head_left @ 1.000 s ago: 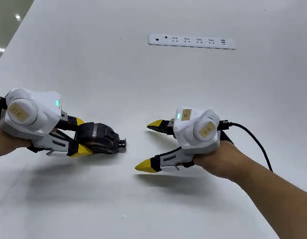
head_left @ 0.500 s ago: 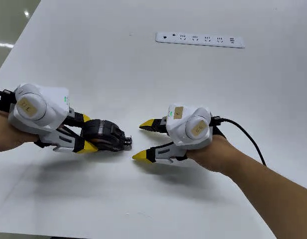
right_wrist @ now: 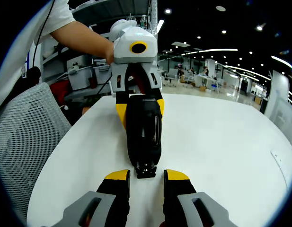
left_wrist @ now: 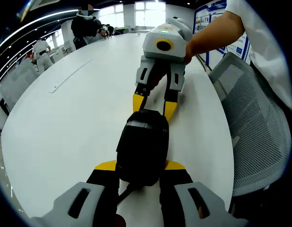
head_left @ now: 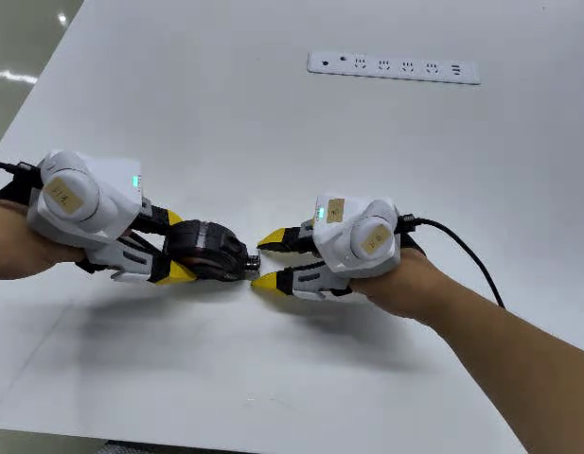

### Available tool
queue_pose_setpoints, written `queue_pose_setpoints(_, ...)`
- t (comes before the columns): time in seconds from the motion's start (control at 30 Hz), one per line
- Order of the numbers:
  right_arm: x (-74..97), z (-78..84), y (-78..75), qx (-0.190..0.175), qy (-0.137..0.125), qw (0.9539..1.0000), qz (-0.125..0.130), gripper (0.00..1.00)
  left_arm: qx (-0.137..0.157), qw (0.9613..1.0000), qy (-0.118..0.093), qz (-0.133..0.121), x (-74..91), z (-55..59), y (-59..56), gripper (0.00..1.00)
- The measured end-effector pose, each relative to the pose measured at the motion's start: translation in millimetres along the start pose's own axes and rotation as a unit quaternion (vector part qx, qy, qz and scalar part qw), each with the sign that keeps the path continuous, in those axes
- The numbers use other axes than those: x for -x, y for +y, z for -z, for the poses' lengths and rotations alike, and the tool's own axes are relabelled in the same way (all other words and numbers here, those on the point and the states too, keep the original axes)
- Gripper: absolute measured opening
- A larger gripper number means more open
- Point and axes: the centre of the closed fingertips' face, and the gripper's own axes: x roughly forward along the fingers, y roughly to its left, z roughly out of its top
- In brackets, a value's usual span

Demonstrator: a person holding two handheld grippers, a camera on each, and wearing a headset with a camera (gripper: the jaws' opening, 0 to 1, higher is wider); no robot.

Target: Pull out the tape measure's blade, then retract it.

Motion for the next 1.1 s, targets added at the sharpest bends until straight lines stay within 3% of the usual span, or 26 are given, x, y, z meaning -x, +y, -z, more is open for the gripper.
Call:
queue_pose_setpoints(0.33,-6.3,-4.5,-2.3,0.004,-0.012,0.9999,0.001,0.15,0.004,1.0,-0.003,0.003,0.5,-1.1,-0.3,0.27)
queue_pose_setpoints(0.5,-5.9,-4.2,0.9,0.003,-0.02,0.9997,-0.01,0.12,0.002,1.0,-0.003,0.005,0.6,-1.1,-0.2,0.27)
queue_pose_setpoints(1.1,-4.6,-3.9,4.3,-0.014,-0.024,0.9996,0.006,0.1,-0.011,0.9999,-0.003,0.01,0.3,-0.3,0.3,0.27)
